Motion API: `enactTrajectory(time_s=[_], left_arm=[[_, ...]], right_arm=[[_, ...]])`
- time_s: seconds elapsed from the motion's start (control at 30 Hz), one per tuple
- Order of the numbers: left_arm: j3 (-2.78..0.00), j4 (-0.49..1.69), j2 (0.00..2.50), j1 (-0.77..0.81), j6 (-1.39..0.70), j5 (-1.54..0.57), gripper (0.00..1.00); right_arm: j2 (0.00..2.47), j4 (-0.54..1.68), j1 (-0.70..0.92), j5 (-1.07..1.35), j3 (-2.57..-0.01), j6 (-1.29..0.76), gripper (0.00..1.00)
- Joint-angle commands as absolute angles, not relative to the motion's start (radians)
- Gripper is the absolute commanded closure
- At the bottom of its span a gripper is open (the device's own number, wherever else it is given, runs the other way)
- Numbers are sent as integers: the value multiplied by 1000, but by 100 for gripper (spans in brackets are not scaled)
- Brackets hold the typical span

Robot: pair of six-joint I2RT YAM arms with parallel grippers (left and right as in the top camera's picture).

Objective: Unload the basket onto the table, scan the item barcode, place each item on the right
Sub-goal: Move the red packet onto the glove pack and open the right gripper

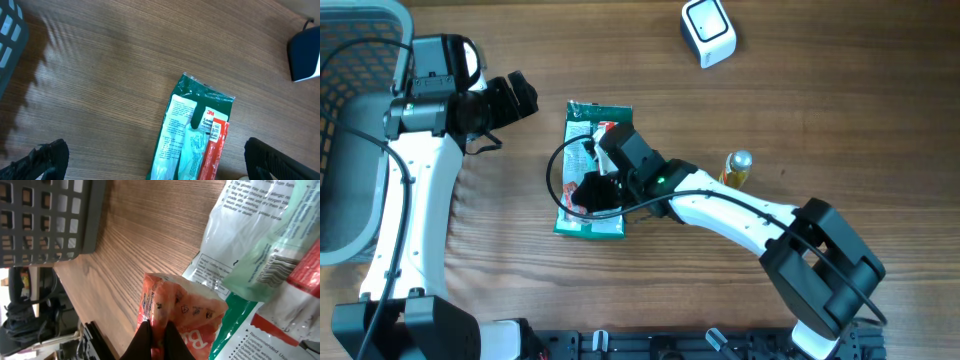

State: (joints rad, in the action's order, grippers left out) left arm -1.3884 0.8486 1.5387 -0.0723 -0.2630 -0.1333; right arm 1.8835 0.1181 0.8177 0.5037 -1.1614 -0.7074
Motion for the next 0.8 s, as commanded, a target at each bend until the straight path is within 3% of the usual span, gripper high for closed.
enactTrajectory(time_s=[0.0,0.17,0.23,0.33,0.53,0.77], left_arm=[[-1401,847,1536,-77,-242,-145,0],[-1401,847,1536,-77,-242,-145,0],[-1401,847,1536,-77,-242,-145,0],[-1401,847,1536,-77,-242,-145,0],[-1401,847,1536,-77,-242,-145,0],[-1401,847,1536,-77,-242,-145,0]], right_arm=[[1946,111,822,506,-1151,-709,96],[1964,90,821,530,-1151,-707,92],[1964,96,821,496,-1151,-707,88],[1964,100,821,490,-1151,-706,73],[1922,145,816,482,-1152,-707,69],[1741,402,812,398,-1235,-588,59]])
